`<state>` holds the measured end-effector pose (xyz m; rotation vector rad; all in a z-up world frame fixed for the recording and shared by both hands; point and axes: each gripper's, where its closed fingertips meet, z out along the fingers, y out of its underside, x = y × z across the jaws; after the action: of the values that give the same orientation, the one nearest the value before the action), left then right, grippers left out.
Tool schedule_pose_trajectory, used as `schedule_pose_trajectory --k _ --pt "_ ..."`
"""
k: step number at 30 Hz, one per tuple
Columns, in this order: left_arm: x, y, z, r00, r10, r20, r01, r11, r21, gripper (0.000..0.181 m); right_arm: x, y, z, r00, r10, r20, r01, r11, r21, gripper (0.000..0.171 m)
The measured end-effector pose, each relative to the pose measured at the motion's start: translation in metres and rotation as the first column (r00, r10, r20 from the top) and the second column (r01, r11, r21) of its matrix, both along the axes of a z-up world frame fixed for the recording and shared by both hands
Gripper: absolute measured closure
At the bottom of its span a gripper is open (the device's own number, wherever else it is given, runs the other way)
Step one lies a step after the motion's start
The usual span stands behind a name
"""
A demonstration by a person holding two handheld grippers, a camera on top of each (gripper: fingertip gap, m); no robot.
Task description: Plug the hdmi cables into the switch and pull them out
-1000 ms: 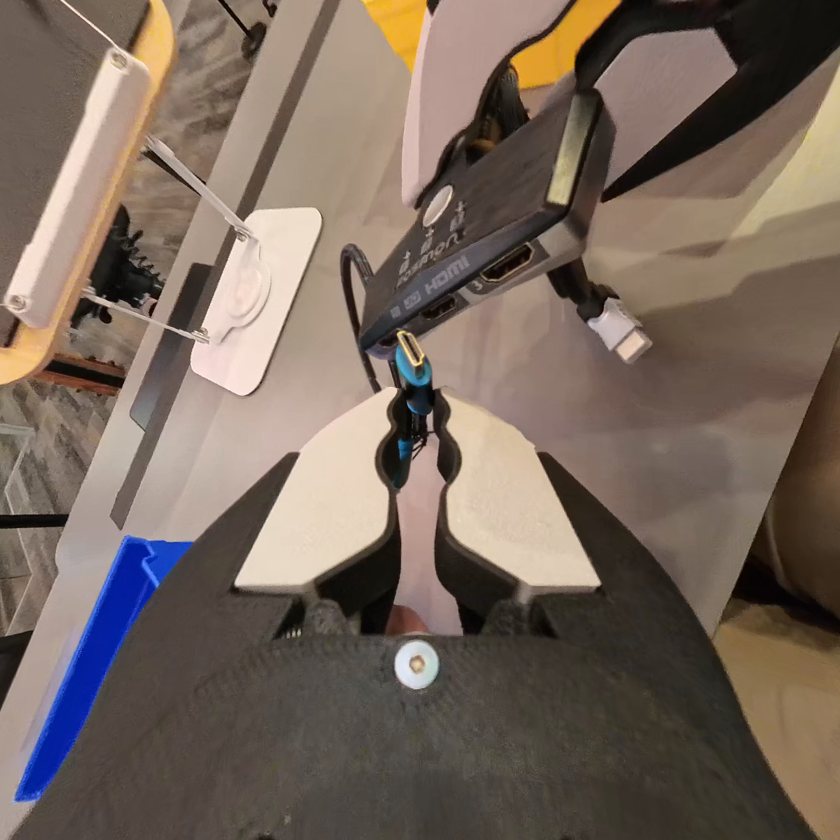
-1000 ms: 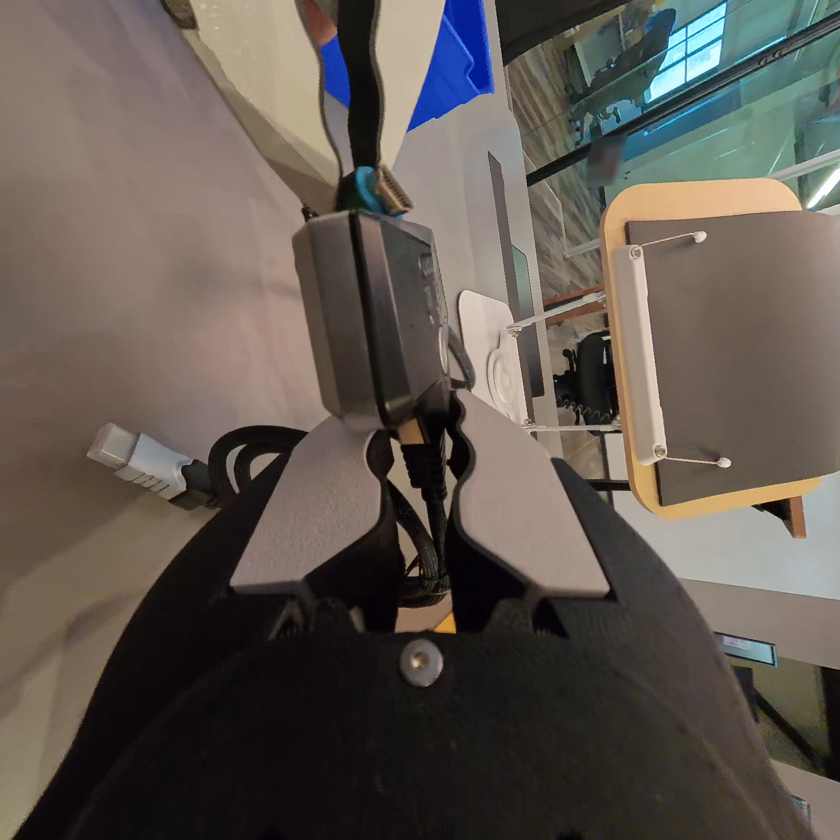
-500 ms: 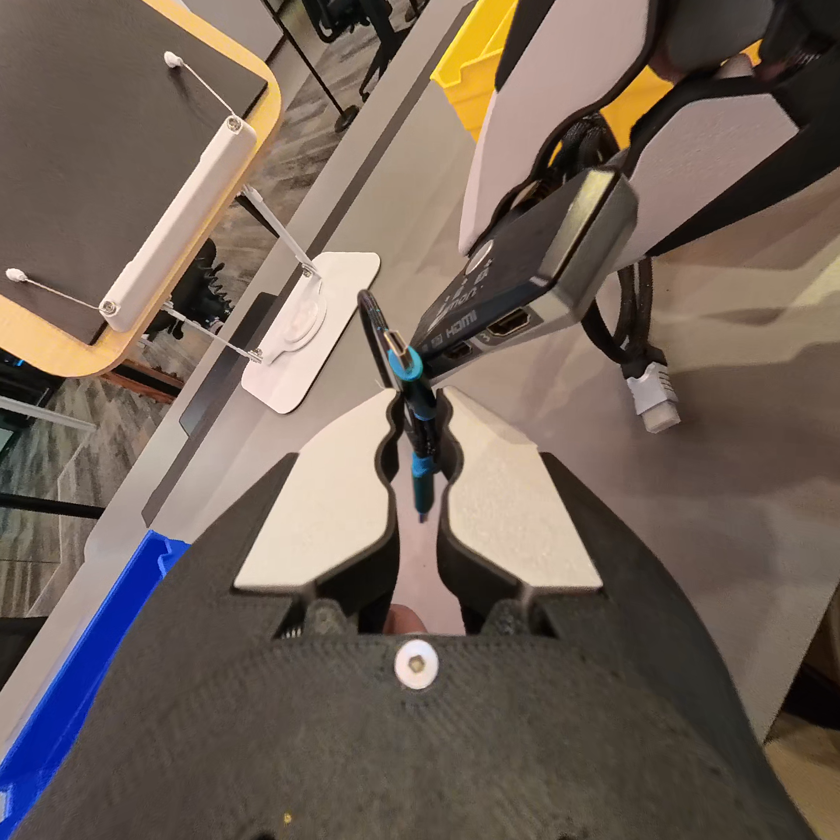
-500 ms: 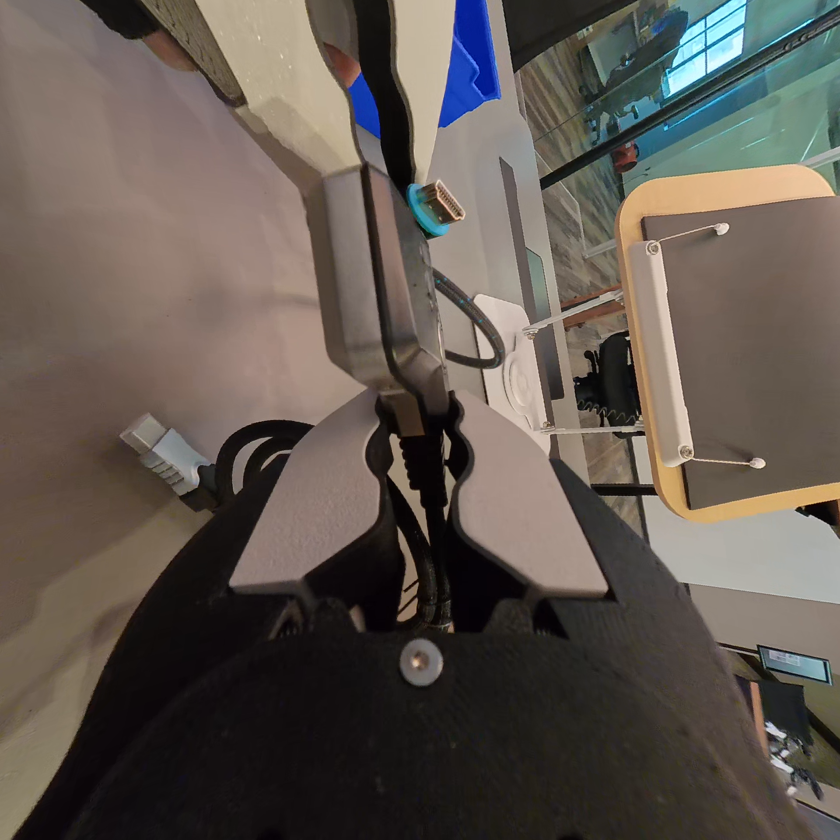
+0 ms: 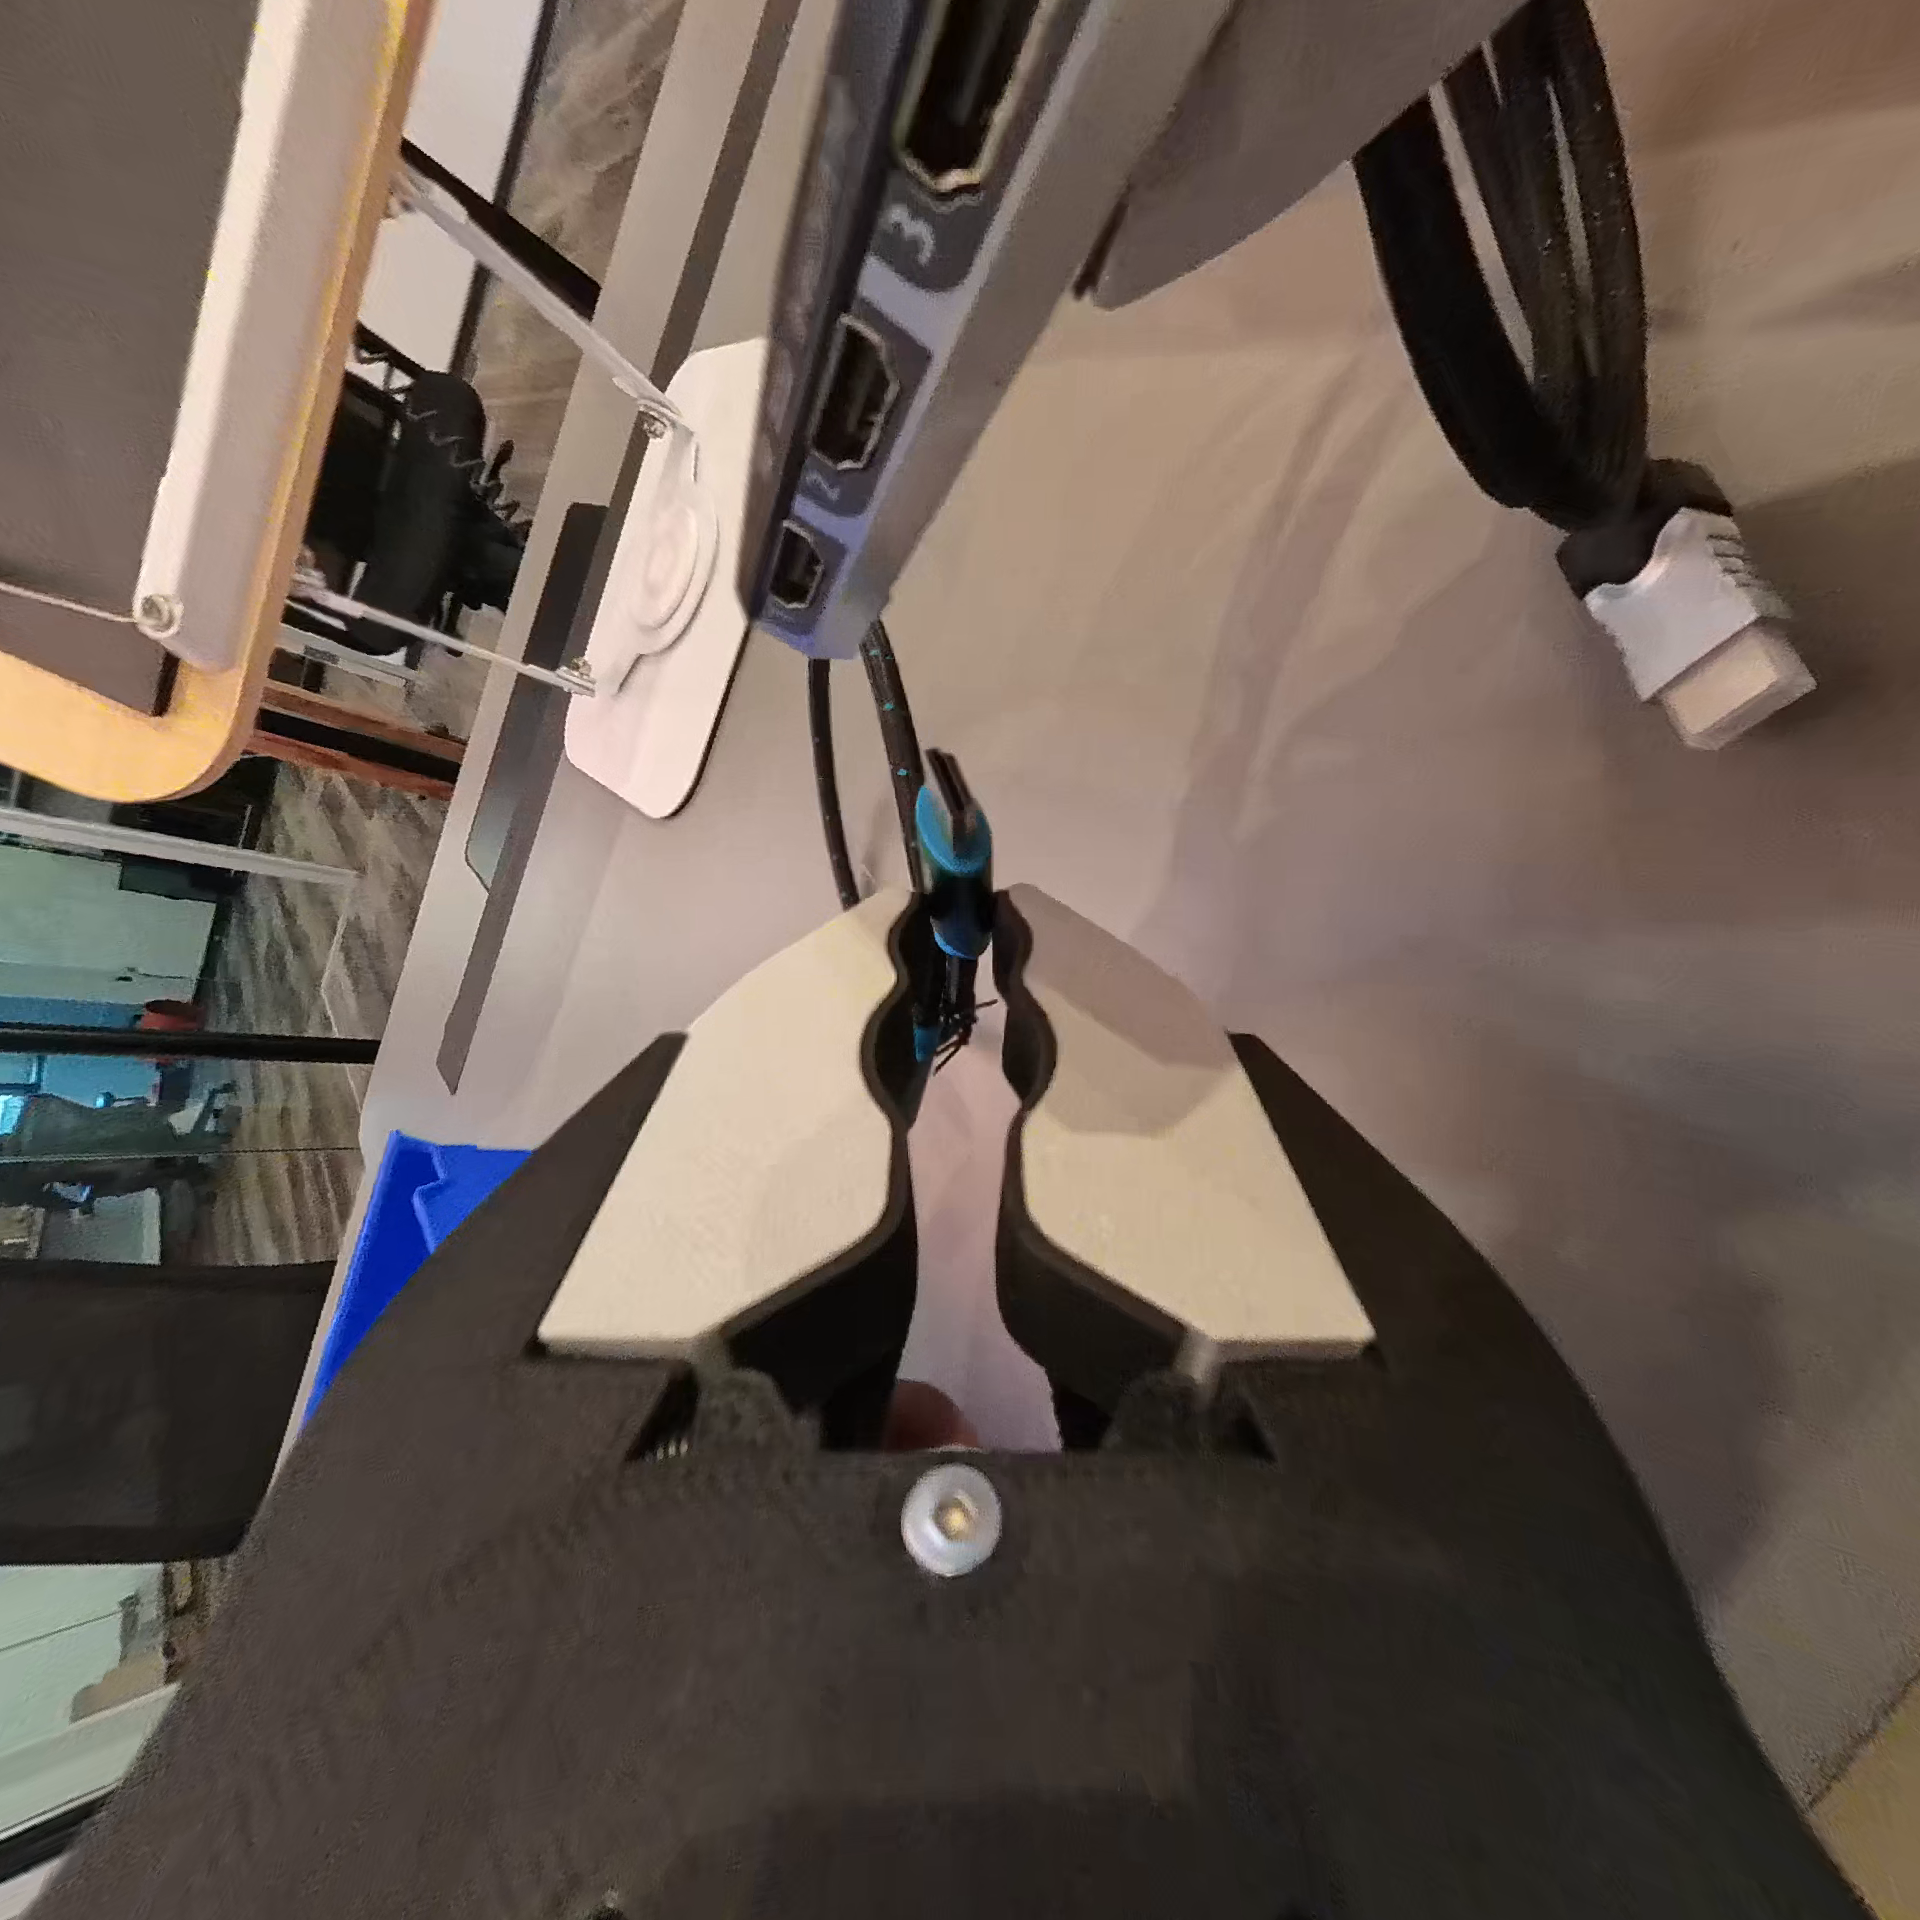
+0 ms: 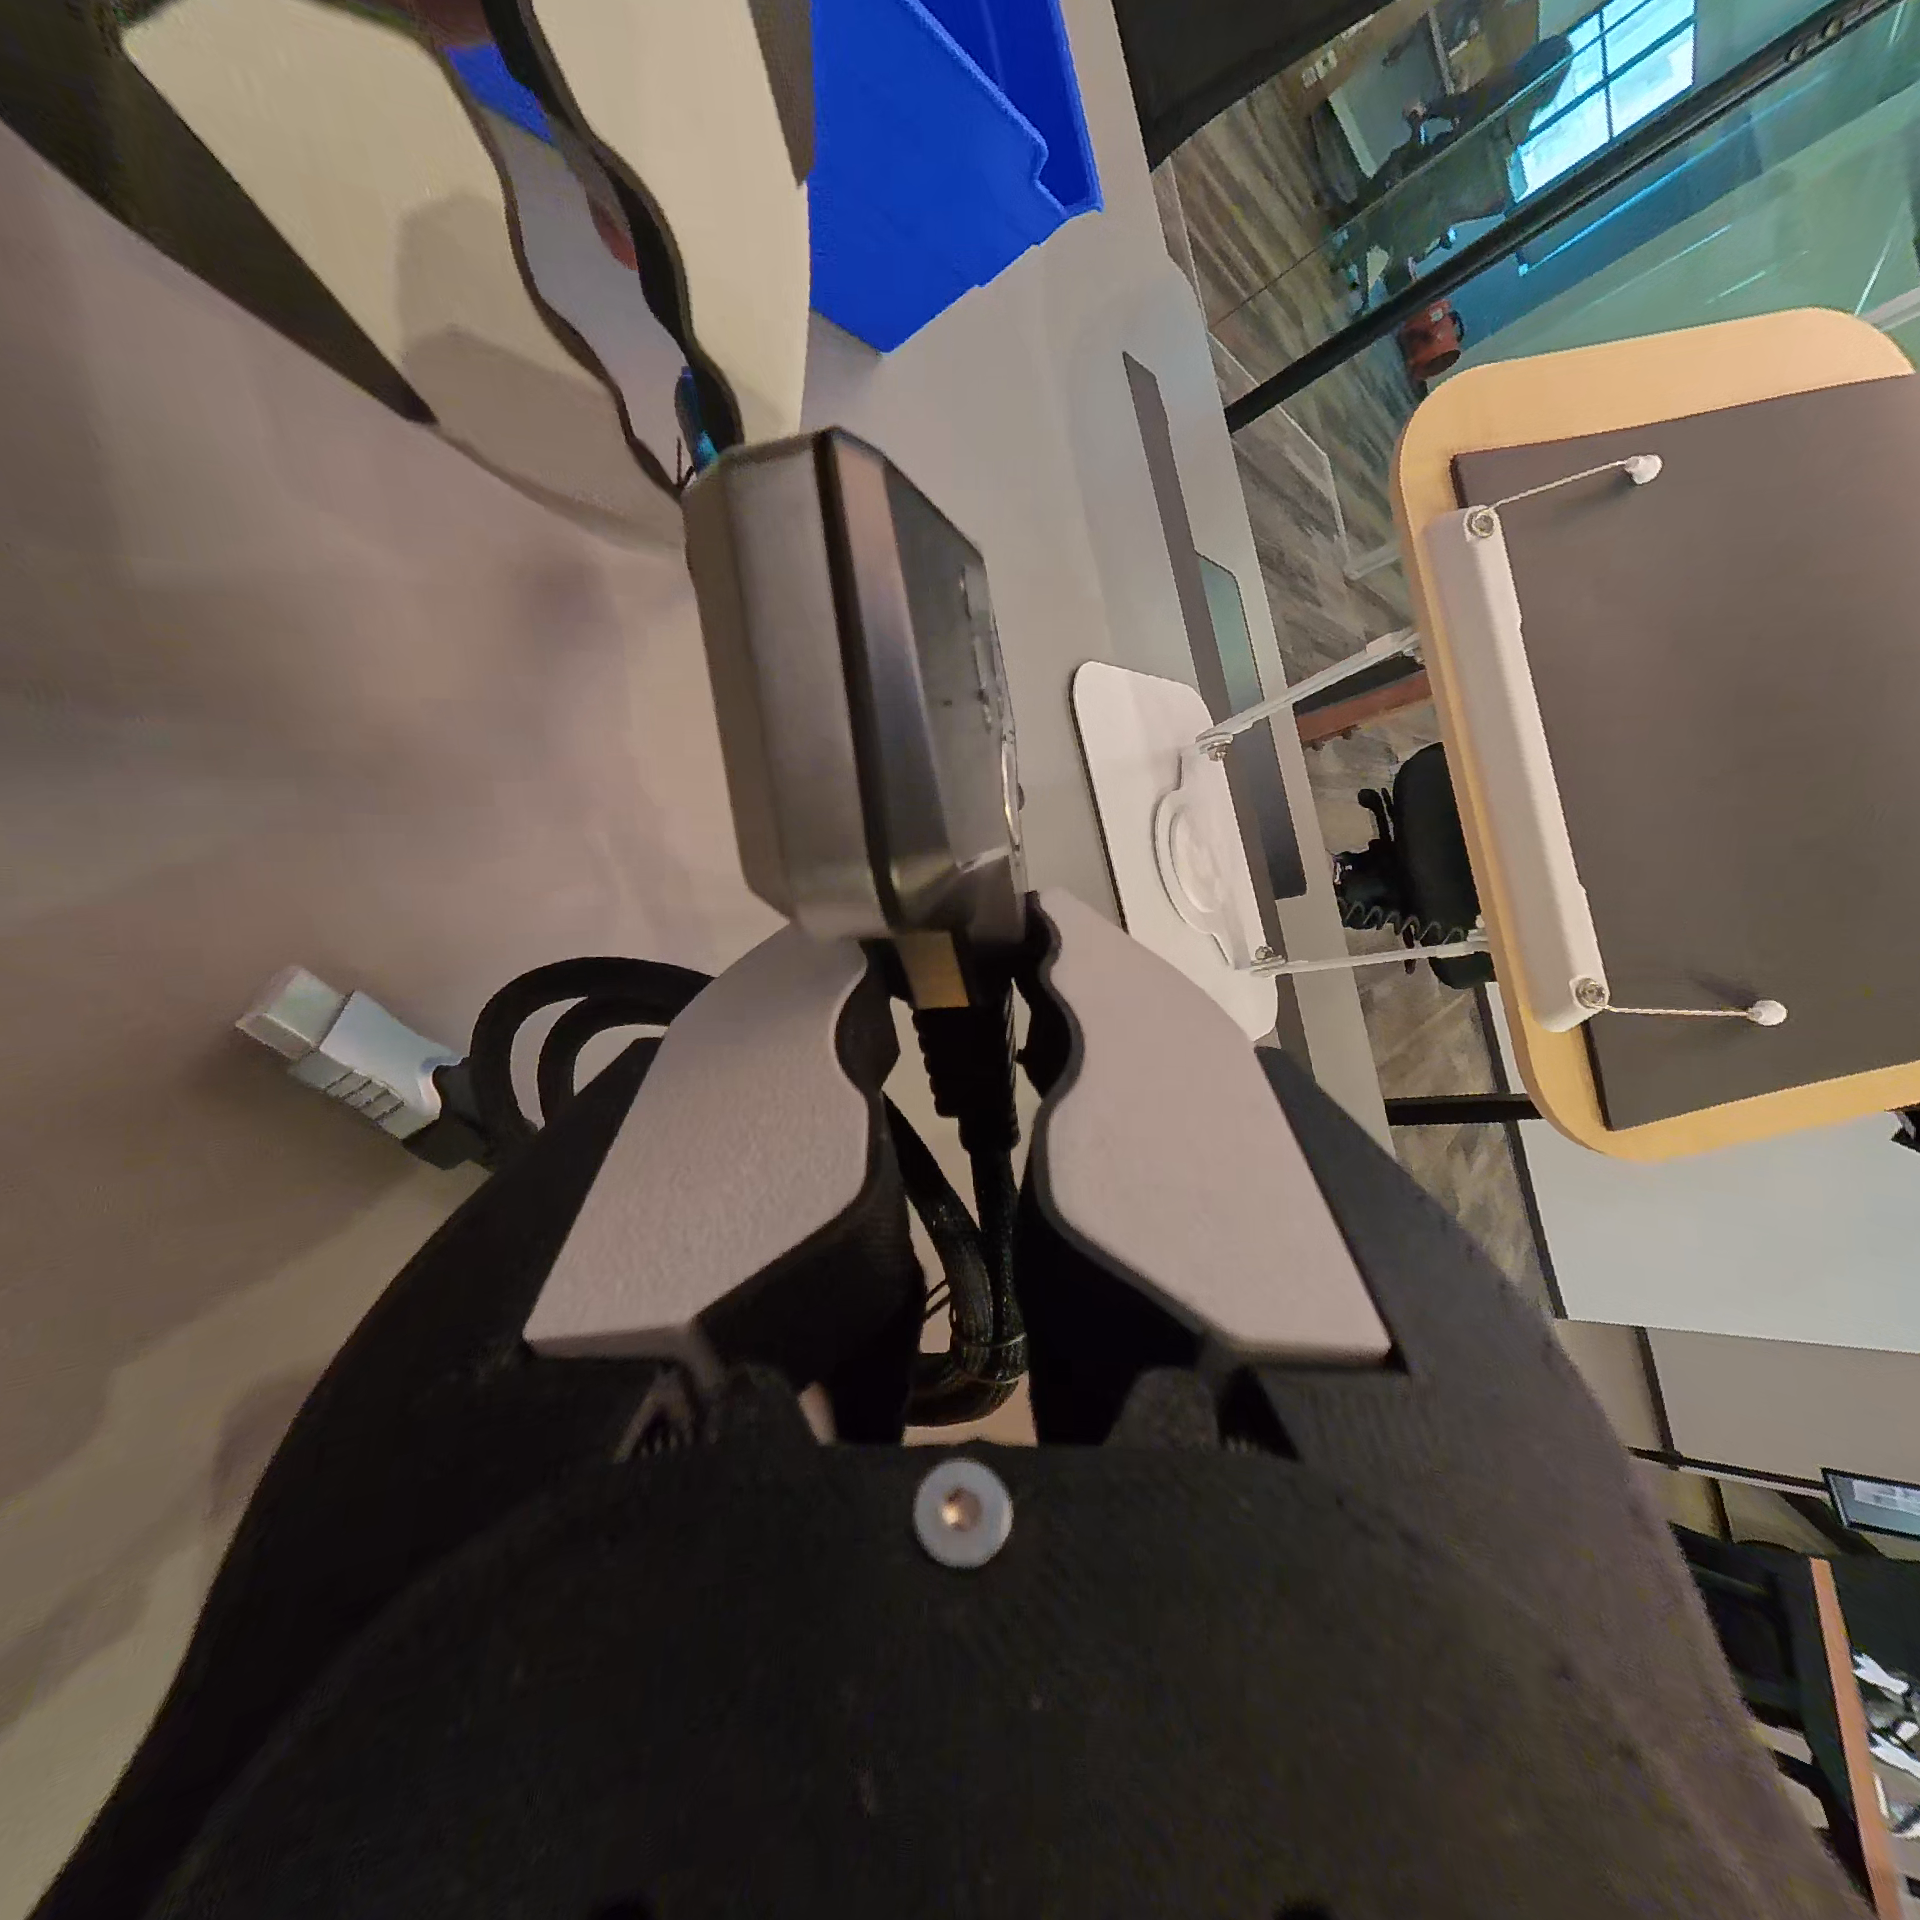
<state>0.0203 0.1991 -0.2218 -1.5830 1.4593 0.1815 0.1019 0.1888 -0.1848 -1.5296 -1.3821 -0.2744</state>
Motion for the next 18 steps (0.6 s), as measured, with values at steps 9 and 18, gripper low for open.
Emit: schedule_pose_trajectory --k 9,18 --pt "0.009 0.022 0.0 0.999 0.035 0.017 -0.037 0.979 0.201 0.172 0.002 0.0 0.004 0.999 -0.003 -0.045 0.003 1.0 -0.007 0.152" --pt "0.02 0.036 0.018 0.998 0.001 0.064 -0.026 0.919 0.393 0.171 0.007 0.002 0.009 0.995 -0.015 -0.097 0.015 1.0 -0.01 0.151"
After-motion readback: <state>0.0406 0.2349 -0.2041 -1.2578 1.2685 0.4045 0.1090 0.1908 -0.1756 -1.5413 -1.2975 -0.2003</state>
